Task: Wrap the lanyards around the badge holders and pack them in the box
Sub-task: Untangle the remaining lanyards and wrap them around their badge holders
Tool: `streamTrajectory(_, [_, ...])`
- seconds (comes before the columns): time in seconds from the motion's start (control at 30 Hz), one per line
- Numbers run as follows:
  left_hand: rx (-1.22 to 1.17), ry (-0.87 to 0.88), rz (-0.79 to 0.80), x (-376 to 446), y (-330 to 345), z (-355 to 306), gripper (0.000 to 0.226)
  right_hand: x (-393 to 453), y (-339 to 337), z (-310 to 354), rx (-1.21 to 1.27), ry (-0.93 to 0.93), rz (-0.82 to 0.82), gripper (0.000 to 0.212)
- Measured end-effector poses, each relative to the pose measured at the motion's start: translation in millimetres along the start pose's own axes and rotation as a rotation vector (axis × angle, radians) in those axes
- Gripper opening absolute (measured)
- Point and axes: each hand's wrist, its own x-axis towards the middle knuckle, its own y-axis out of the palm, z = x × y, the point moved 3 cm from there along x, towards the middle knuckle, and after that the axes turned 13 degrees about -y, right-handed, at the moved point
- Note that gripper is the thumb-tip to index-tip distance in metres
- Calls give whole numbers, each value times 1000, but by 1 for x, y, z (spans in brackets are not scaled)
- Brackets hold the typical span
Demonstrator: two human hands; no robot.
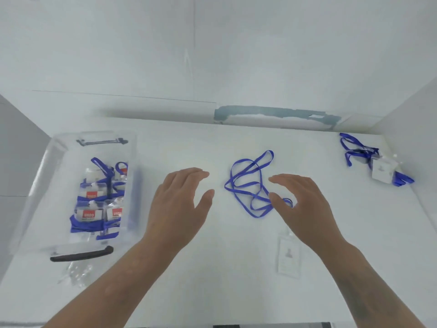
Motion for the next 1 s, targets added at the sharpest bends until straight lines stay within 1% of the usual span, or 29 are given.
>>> streamTrajectory(0.17, [40,-7,39,-17,47,-54,33,-32,-35,-77,41,75,30,24])
streamTrajectory(0.33, [68,-31,105,-22,88,-84,31,-49,-38,-131,44,186,80,20])
streamTrajectory(0.47, [91,-67,214,-29,119,-93,28,-55,-22,-157,38,271,207,18])
streamTrajectory(0.57, [104,-120,287,-32,142,-100,31,-53,-8,-173,28,313,305,17])
streamTrajectory(0.63, [111,-150,336,-32,154,-103,32,-46,4,-179,-12,311,387,27])
streamTrajectory(0.7, [119,-178,381,-33,165,-104,33,-42,18,-184,-56,288,480,47])
streamTrajectory(0.8, [127,-214,439,-35,181,-105,32,-40,35,-194,-135,247,546,68])
streamTrajectory(0.9, [129,-226,487,-35,193,-108,32,-38,46,-202,-201,211,556,73])
streamTrajectory(1.0, [134,-235,527,-34,202,-111,33,-35,49,-206,-210,193,518,66])
